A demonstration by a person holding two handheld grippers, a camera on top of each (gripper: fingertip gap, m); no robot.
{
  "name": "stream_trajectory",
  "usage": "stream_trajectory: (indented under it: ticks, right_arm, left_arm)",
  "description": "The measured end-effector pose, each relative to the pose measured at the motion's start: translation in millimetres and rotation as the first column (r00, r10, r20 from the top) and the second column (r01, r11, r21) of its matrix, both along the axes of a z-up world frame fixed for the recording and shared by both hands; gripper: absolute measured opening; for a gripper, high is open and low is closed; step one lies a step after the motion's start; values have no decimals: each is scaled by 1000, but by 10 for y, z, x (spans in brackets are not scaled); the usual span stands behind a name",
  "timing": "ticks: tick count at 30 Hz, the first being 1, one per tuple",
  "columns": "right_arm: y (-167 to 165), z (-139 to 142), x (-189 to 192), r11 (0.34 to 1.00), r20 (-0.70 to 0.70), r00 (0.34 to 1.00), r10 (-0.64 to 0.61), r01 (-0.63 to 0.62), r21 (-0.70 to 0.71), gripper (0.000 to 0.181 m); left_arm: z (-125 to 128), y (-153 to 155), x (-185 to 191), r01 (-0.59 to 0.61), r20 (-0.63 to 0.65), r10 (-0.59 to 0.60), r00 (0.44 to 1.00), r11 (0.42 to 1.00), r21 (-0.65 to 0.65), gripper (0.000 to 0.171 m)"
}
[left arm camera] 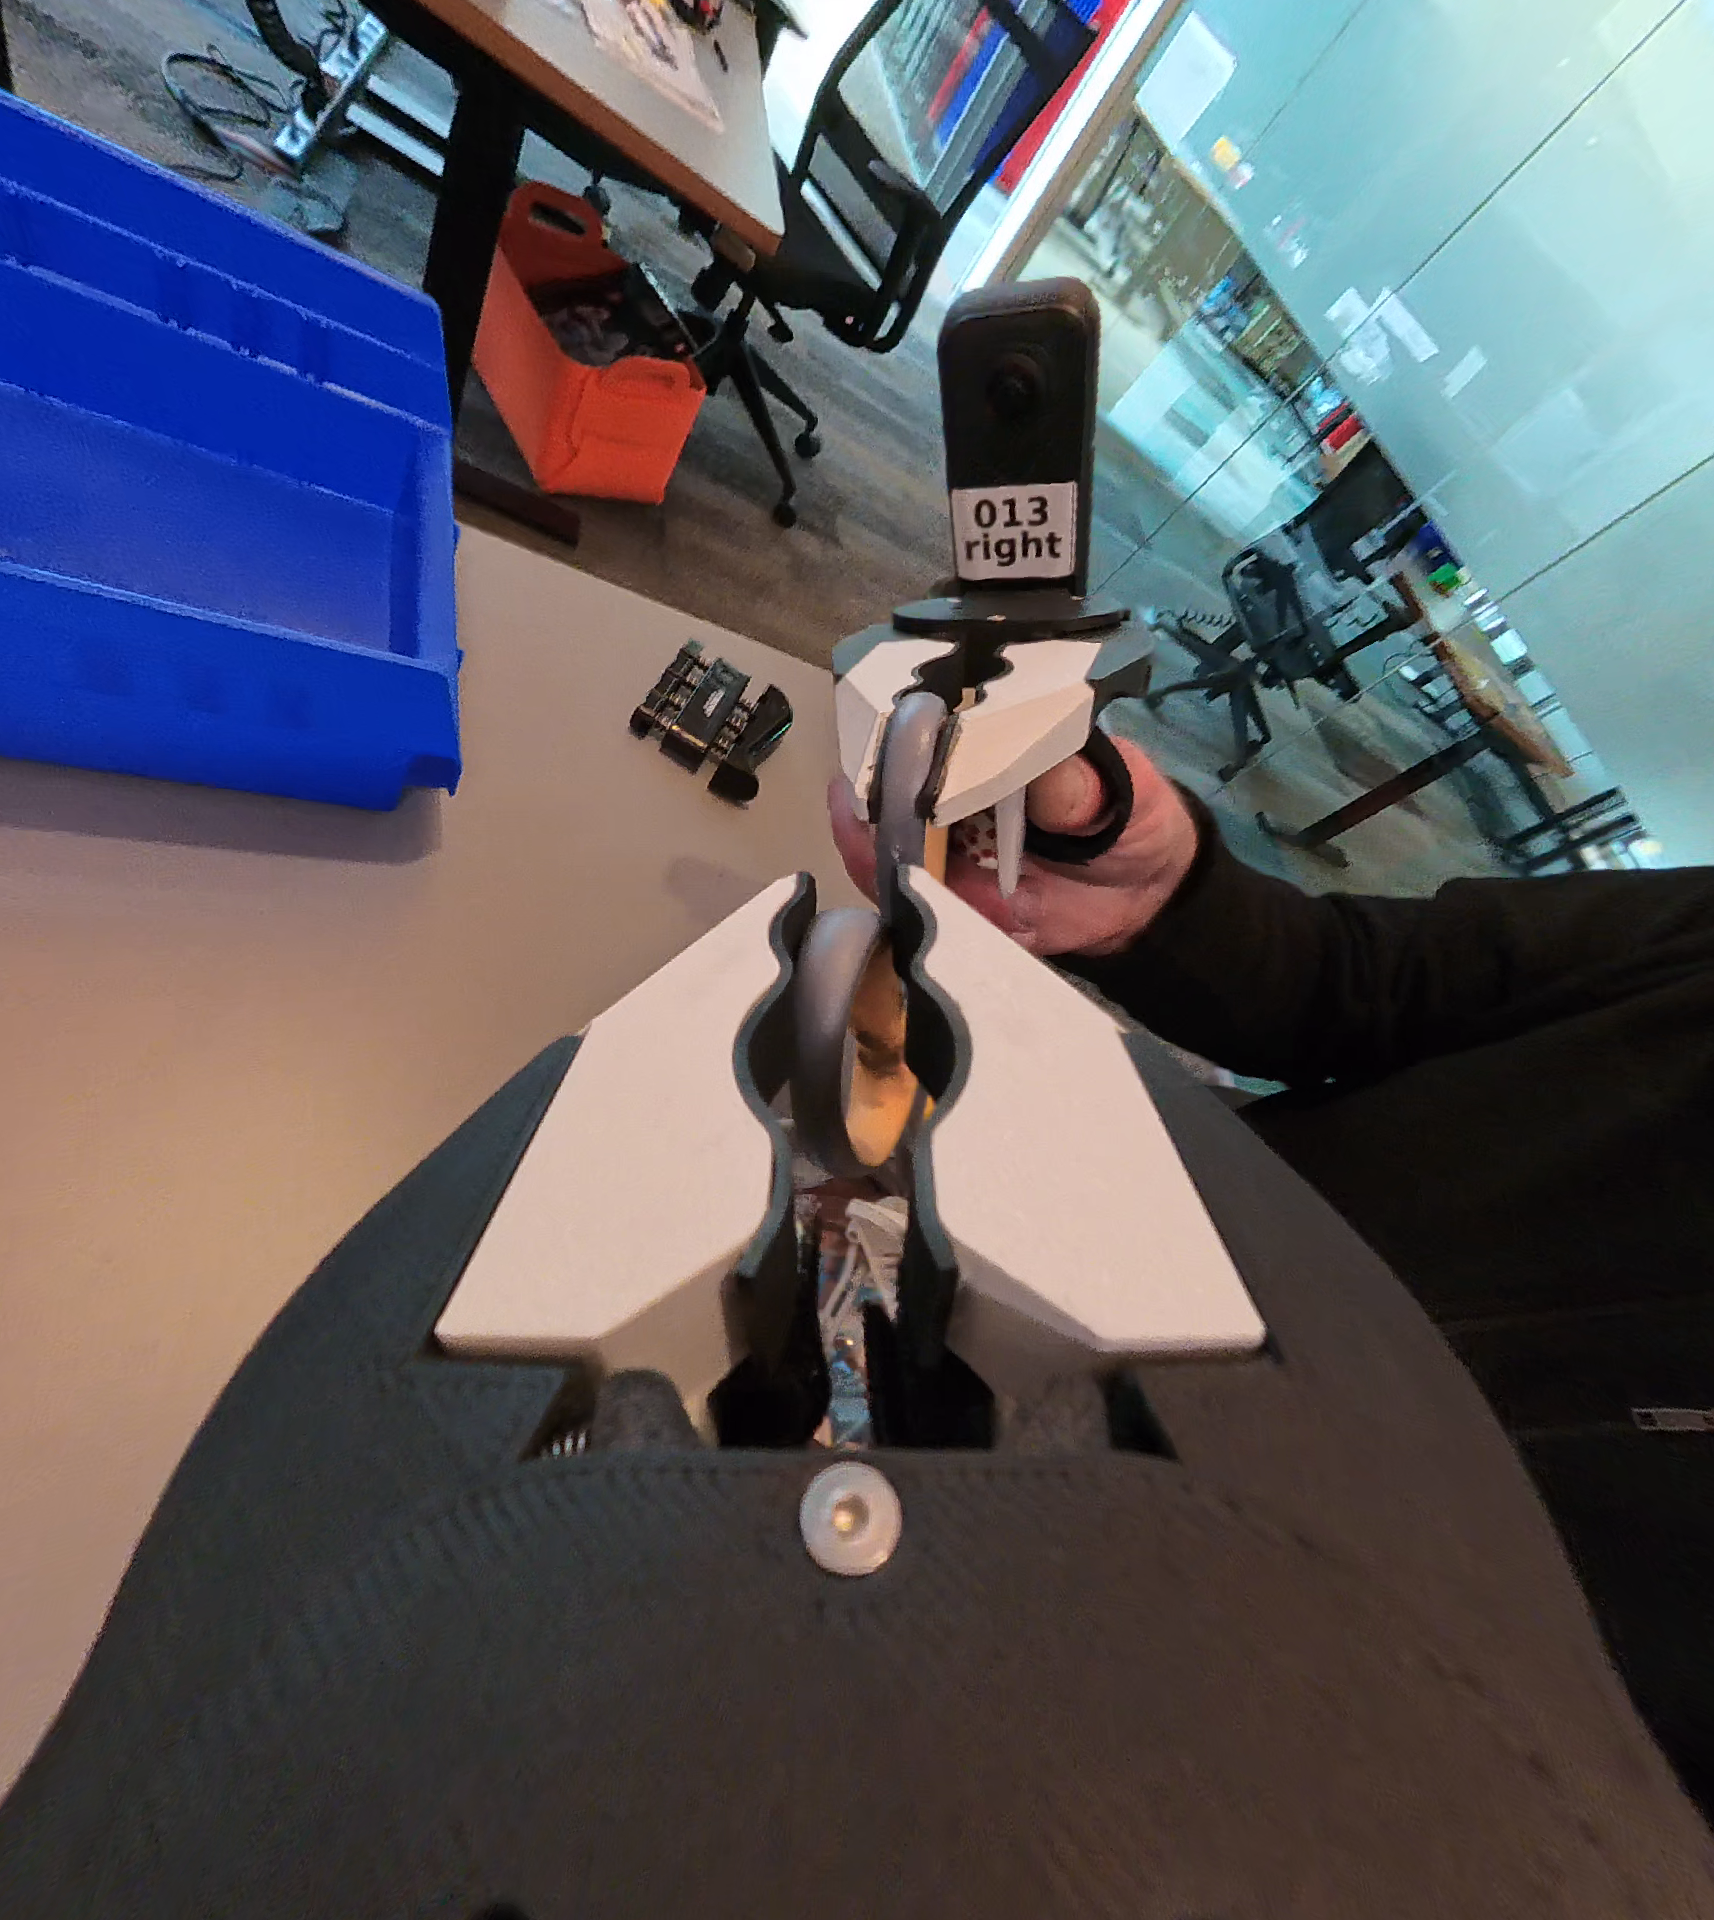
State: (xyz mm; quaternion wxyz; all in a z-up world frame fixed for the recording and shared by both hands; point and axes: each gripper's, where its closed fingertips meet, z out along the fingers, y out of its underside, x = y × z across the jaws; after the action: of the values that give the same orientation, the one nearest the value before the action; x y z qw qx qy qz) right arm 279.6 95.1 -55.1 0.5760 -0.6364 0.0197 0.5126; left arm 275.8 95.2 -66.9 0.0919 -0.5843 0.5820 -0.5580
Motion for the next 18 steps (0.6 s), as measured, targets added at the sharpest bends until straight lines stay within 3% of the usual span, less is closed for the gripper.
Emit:
stream_trajectory:
  ticks: [3, 12, 18]
  right_arm:
    - [-103, -118, 101, 1000, -53, 998, -24, 24, 0, 6]
    - [-404, -504, 64, 999, -91, 995, 32, -35, -38, 7]
    - [-539, -622, 41, 991, -121, 987, 104, -112, -67, 7]
  left_arm:
    - [-141, -79, 107, -5, -70, 10, 997, 997, 72, 13]
    - [-522, -362, 46, 95, -217, -89, 972, 995, 18, 13]
    - [-631, -505, 9, 24, -233, -26, 972, 1000, -12, 13]
